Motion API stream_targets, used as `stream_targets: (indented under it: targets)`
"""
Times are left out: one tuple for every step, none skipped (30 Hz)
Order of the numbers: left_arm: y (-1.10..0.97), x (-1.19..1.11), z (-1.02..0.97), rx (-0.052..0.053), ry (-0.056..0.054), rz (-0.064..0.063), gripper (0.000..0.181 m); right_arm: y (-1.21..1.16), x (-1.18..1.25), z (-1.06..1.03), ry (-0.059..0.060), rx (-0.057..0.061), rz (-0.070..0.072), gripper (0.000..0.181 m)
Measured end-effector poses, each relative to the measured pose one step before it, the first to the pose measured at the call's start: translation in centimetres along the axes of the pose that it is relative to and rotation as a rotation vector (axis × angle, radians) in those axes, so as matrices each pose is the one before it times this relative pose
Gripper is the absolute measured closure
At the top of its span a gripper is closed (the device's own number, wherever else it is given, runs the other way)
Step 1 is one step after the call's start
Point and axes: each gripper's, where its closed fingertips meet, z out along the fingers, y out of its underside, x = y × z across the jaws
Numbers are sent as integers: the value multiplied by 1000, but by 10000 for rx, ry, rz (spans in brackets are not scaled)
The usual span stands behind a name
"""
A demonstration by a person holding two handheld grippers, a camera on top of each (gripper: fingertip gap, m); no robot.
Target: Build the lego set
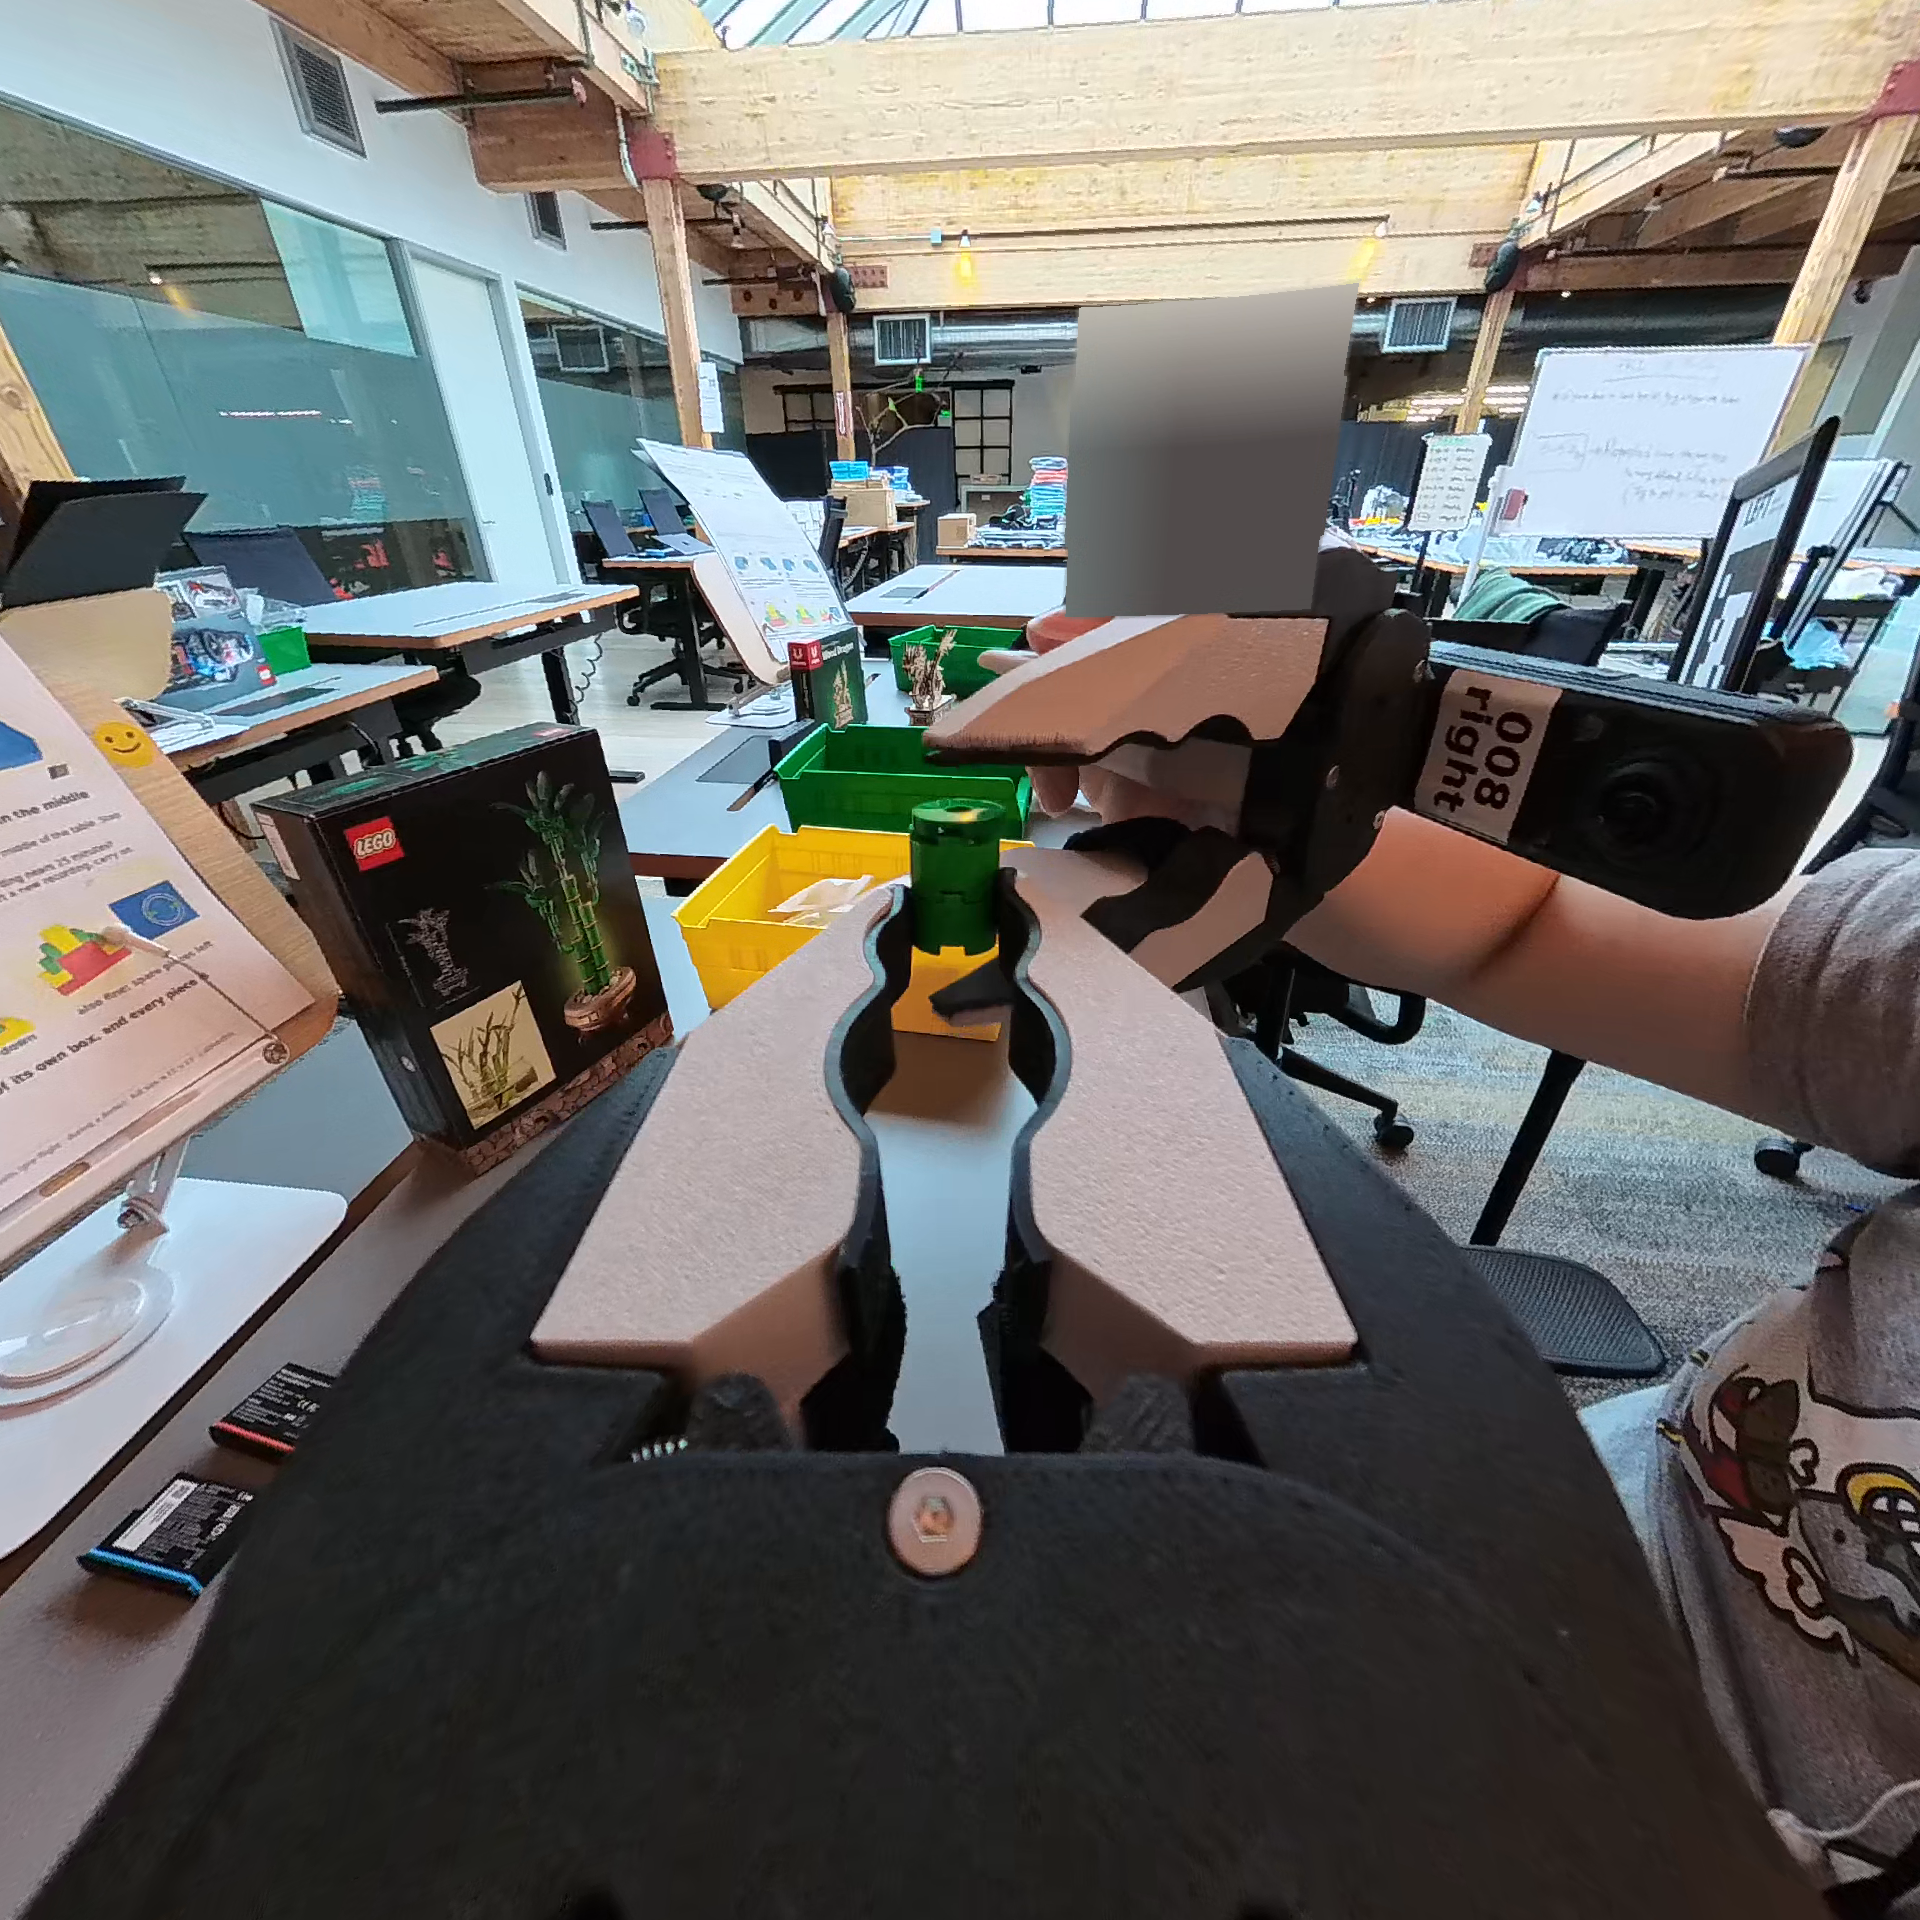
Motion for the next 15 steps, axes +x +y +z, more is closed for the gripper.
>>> stream_targets:
  targets:
    - [20,61,17,-13,29,-4,169,-17,93,-55,39,22,5,140]
    - [-5,33,17,-3,7,1,169,-13,73,-57,37,20,15,141]
    - [-3,18,21,3,0,8,169,35,69,-29,31,-12,6,143]
    - [17,43,25,-11,14,2,169,80,20,-17,15,-36,0,144]
    - [7,29,40,-11,3,2,169,71,9,-14,23,-29,-10,144]
    - [9,1,29,-5,-12,10,169,16,-10,-33,27,1,-30,145]
    - [31,18,47,-20,-3,8,169,4,23,-32,47,3,-52,145]
    - [30,32,47,-20,6,5,168,2,-12,-30,29,-10,-51,145]
    - [9,34,37,-6,13,3,169,31,-11,-18,11,-22,-19,144]
    - [30,33,39,-13,15,-1,169,-13,35,-26,43,7,-3,144]
    - [26,16,51,-17,4,3,169,-42,39,-21,32,28,-2,144]
    - [28,10,34,-12,5,1,169,-37,-17,-19,1,17,-14,144]
    - [21,17,40,-13,11,-5,169,1,-53,13,-21,-7,-24,144]
    - [24,-6,29,-9,-2,0,169,5,-84,21,-33,-10,-33,144]
    - [-7,-5,24,5,-8,5,169,-16,-83,6,-27,-3,-36,145]
